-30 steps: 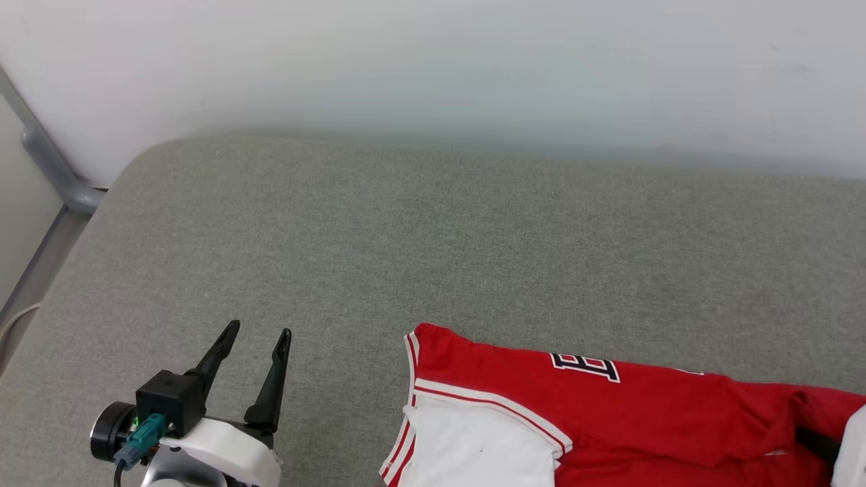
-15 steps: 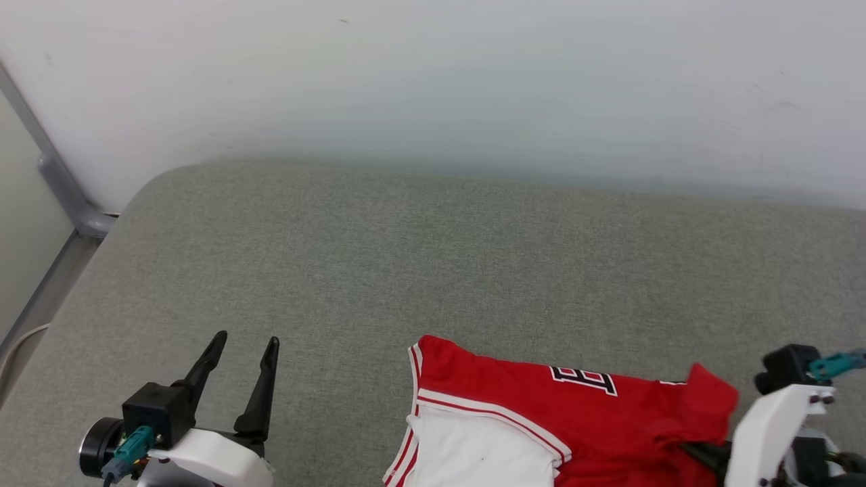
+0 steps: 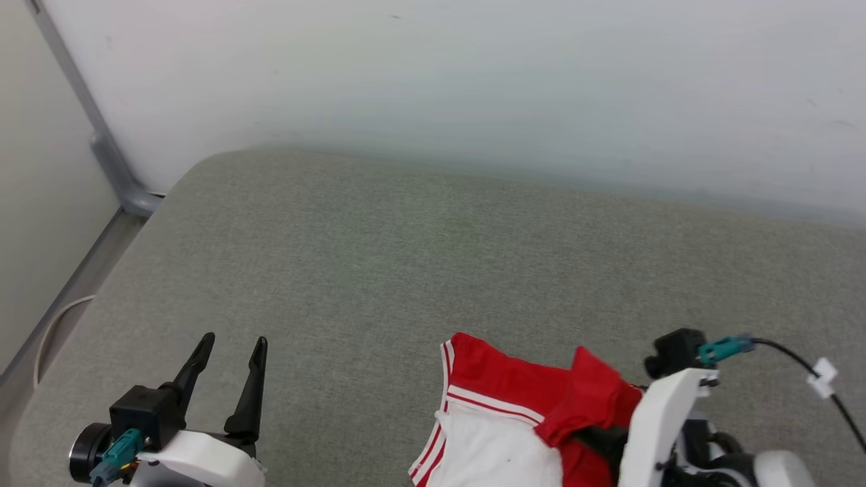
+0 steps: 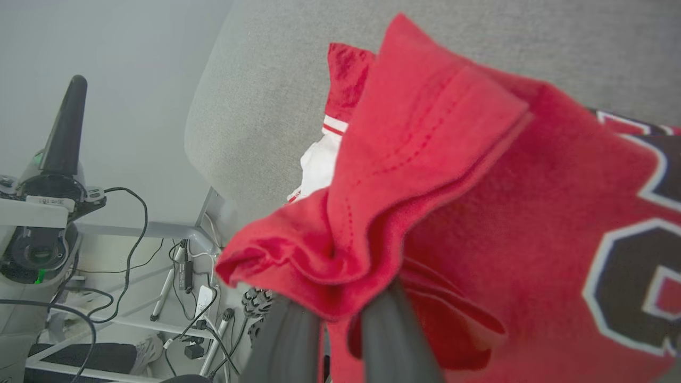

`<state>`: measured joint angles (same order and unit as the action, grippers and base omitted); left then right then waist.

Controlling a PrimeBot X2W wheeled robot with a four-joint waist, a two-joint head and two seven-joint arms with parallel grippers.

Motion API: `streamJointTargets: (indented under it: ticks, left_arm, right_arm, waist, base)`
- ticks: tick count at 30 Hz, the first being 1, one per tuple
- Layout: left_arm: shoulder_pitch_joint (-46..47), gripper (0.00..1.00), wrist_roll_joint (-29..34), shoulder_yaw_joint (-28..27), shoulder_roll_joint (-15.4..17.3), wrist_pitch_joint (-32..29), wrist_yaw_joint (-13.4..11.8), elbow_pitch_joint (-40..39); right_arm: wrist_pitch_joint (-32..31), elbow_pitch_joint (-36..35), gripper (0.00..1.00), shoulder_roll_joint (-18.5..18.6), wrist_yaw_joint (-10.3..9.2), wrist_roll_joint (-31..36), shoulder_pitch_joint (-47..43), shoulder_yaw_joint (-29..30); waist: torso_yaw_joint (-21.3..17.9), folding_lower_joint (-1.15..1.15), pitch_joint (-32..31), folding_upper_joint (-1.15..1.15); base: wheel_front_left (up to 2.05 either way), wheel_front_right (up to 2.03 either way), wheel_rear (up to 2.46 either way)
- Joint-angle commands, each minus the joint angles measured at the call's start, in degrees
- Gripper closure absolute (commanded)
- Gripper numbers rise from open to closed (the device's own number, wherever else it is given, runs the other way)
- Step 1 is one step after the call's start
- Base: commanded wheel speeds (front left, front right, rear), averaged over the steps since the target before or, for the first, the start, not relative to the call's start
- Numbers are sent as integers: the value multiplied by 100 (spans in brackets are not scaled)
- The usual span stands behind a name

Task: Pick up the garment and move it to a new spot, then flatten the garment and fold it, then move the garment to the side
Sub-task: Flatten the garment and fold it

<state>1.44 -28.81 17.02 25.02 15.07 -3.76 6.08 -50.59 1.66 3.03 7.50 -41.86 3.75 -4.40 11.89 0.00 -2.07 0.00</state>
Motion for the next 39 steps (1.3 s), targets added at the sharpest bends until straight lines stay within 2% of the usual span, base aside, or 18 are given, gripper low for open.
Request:
streamJointTargets:
  ticks: [1, 8, 15, 16, 17, 23, 30, 33, 36, 39]
  left_arm:
    - [-62, 0, 4, -11, 6, 13, -3, 11]
    - [-92, 0, 0, 5, 21, 10, 16, 40]
    - [-40, 0, -17, 32, 12, 0, 21, 63]
    - [-32, 0, -21, 38, 6, 0, 25, 66]
    - [-31, 0, -24, 39, 1, 1, 23, 72]
    - [-83, 0, -45, 38, -10, 3, 22, 103]
    - [-99, 0, -39, 64, -40, 6, 15, 130]
    - [-98, 0, -23, 73, -38, 6, 17, 107]
    - [-101, 0, -23, 91, -79, 8, 43, 39]
    - [-72, 0, -8, 96, -119, 9, 58, -9]
  right_arm:
    - [62, 50, 100, -23, -3, -31, 76, -80]
    - [711, 866, 100, -21, -3, 39, 390, -746]
    - [1206, 1786, 100, -19, -3, 309, 800, -1003]
    - [1277, 1912, 65, -19, -3, 375, 874, -1031]
    - [1333, 2022, 0, -21, -3, 417, 945, -1070]
    - [1493, 2248, 0, -17, -3, 210, 1179, -1561]
    - [1644, 2054, 0, -16, -3, -824, 1275, -1901]
    - [1776, 1956, 0, -17, -3, -1058, 1396, -1939]
    - [2003, 1872, 0, -16, -3, -911, 1586, -1788]
    - [2163, 1720, 0, -18, -3, -452, 1781, -1553]
  waist:
    - [57, 0, -9, 0]
    - [265, 0, -16, 0]
    - [446, 0, 33, 0]
    - [470, 0, 44, 0]
    - [487, 0, 50, 0]
    - [523, 0, 58, 0]
    - [419, 0, -23, 0]
    - [330, 0, -55, 0]
    - [202, 0, -57, 0]
    - [69, 0, -37, 0]
  base:
    - [0, 0, 0]
    - [0, 0, 0]
    - [0, 0, 0]
    - [0, 0, 0]
    - [0, 0, 0]
    - [0, 0, 0]
    - [0, 0, 0]
    - [0, 0, 0]
    - [0, 0, 0]
    - [0, 0, 0]
